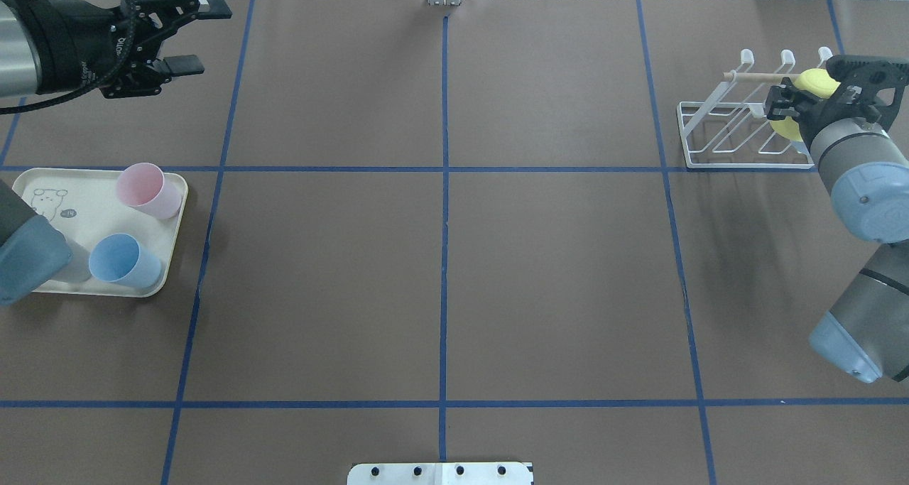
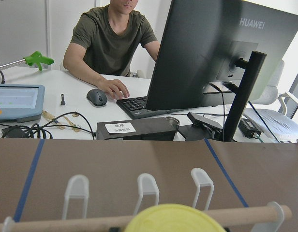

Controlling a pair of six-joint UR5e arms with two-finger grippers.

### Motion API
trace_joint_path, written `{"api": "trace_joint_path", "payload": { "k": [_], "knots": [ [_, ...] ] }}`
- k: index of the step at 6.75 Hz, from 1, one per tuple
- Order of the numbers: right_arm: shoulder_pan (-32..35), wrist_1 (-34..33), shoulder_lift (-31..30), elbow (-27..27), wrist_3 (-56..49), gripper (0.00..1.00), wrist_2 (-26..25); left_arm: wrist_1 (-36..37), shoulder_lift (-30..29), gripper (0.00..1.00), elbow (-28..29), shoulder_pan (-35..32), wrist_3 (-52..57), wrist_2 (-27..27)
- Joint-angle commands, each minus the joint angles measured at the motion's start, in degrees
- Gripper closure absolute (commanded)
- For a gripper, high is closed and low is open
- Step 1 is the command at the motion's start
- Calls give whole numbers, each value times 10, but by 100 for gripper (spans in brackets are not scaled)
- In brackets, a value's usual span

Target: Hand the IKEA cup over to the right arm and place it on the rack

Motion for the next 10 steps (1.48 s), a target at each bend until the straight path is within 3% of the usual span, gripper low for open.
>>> {"api": "trace_joint_path", "payload": {
  "k": [1, 8, 9, 10],
  "knots": [
    [1, 0, -1, -2, -1, 100, 1, 0, 0, 1, 0, 1, -1, 1],
    [3, 1, -13, -2, -1, 100, -4, -1, -1, 1, -1, 1, -4, 0],
    [3, 1, -13, -2, -1, 86, -4, -1, -1, 1, -1, 1, -4, 0],
    [3, 1, -13, -2, -1, 25, -5, -1, -1, 1, -1, 1, -4, 0]
  ]
}}
